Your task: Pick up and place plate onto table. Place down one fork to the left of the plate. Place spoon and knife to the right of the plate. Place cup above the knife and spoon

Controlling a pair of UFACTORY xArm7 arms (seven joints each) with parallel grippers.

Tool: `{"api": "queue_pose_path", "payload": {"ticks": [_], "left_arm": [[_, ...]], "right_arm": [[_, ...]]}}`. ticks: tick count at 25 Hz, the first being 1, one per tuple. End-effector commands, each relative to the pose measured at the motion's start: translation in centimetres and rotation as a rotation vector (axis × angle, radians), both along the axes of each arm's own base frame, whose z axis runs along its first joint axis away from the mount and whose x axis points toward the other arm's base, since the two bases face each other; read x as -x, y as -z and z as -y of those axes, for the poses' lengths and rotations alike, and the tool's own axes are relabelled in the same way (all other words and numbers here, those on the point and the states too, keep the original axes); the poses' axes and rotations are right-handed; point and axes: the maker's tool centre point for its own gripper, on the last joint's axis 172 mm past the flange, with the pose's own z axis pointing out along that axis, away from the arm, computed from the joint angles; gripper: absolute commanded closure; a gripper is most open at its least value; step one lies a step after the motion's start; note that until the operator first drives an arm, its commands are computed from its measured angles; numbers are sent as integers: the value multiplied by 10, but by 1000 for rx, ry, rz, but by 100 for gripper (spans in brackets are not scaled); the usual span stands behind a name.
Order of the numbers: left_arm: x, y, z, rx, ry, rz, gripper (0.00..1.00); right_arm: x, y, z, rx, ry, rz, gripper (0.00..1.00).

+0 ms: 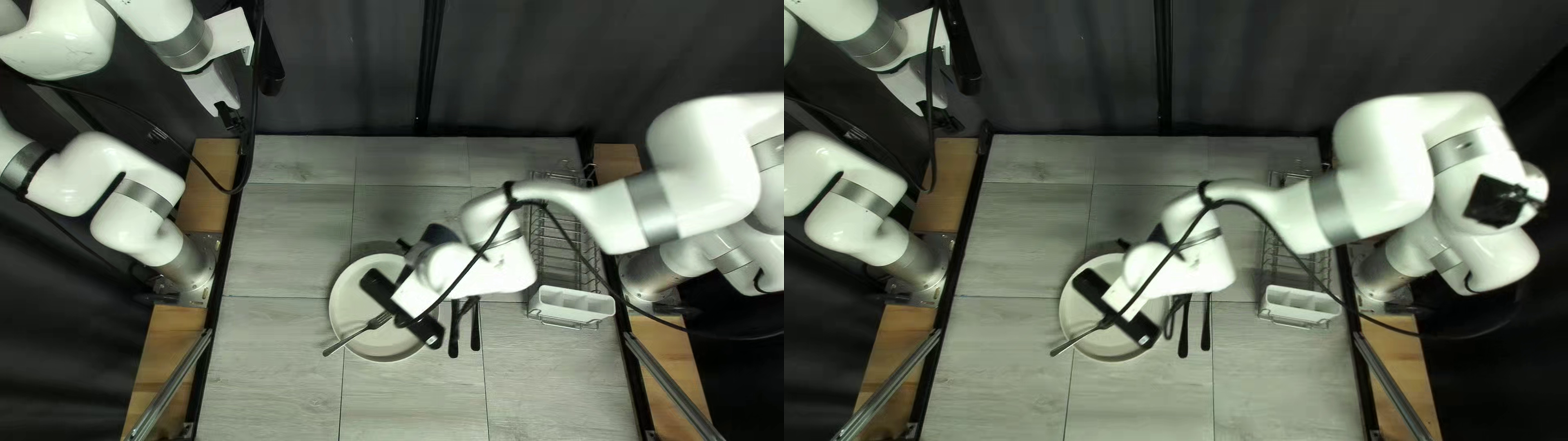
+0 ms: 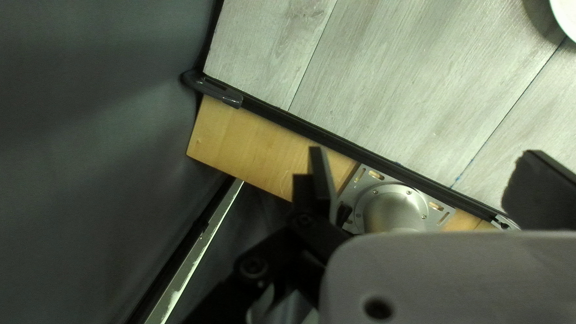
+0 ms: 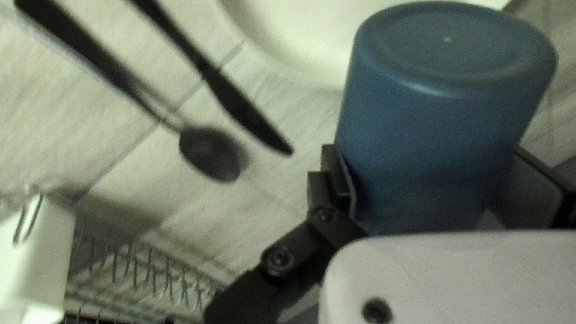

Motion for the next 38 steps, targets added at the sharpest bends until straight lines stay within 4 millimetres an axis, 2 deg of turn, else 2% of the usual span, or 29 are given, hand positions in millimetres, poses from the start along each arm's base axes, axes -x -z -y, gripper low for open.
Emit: {"api": "queue_pose_path", "payload": {"ticks": [1, 9, 16, 17, 18, 22, 25, 28, 31, 36, 38], "left_arm": [[0, 0, 0, 0, 0, 0, 0], [0, 0, 0, 0, 0, 0, 0], [0, 0, 0, 0, 0, 0, 0], [0, 0, 0, 0, 0, 0, 0], [0, 0, 0, 0, 0, 0, 0], [0, 0, 0, 0, 0, 0, 0], [0, 0, 0, 0, 0, 0, 0], [0, 0, 0, 0, 0, 0, 0], [0, 0, 0, 0, 0, 0, 0], [0, 0, 0, 0, 0, 0, 0], [0, 0, 0, 0, 0, 0, 0]], "right_arm": [[-23, 22, -11, -9, 5, 1, 100], [-47, 43, -14, -33, 30, 32, 100], [-55, 62, -20, -45, 32, 32, 100], [-56, 62, -21, -47, 31, 31, 53], [-56, 62, -22, -47, 29, 32, 0], [-54, 51, -20, -30, 28, 45, 0], [-45, 26, -19, -11, 32, 68, 0], [-24, -10, -12, -3, 36, 103, 0], [1, -33, 0, -29, 53, 144, 0], [35, -58, 30, -86, 189, 205, 0], [37, -60, 33, -95, 211, 212, 0]]}}
